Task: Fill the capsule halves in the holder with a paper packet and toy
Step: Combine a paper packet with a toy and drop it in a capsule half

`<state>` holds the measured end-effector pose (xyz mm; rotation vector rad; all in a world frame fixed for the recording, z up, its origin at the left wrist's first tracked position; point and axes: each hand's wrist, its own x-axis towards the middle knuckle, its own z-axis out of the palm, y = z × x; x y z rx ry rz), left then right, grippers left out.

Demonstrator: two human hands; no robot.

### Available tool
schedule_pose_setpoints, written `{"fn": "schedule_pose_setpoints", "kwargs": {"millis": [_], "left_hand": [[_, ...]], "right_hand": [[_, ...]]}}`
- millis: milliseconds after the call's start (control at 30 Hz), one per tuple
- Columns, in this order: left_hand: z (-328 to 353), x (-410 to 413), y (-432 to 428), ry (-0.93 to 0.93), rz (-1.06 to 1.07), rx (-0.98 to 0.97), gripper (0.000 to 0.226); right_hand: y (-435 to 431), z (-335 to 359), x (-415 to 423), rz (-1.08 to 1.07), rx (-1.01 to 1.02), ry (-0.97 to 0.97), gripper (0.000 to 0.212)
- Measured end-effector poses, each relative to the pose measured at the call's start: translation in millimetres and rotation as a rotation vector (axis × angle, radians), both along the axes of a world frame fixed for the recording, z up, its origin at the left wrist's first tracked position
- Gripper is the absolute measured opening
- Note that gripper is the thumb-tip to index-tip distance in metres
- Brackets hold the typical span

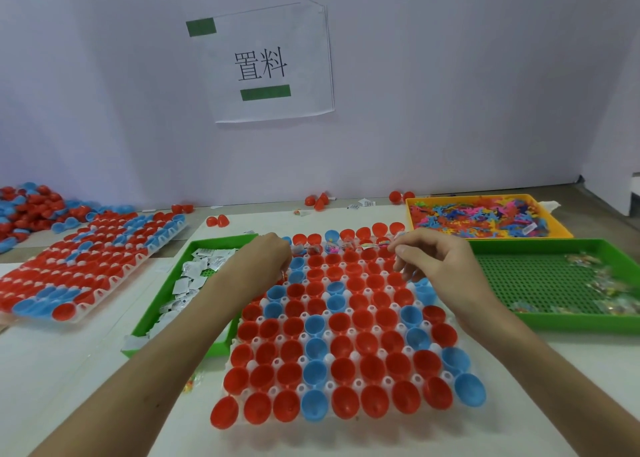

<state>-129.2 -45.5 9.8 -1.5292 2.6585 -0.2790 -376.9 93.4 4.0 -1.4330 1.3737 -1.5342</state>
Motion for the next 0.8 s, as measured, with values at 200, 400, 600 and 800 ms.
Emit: {"fn": "schedule_pose_setpoints", "kwargs": {"millis": [200,400,600,800], "left_hand": [[3.1,-4.3,10.3,0.010,-0.038,0.013,0.048],[6.8,0.8,11.3,-0.013,0.000,0.043,0.029],[6.8,-4.4,17.4,0.006,-0.041,0.005,0.033],[3.7,6.1,13.6,0.041,-0.007,0.023,0.019]], "right_hand": [[-0.7,-1.3,-2.9,-0.039,0.015,0.017,0.021],[-4.0,-1.0,-4.6,-0.068,0.030,0.021,0.021],[-3.3,-3.0,-4.7,-0.060,0.036,0.022,0.021],[-4.4,-2.0,-7.3,-0.074,0.021,0.010,0.021]]}}
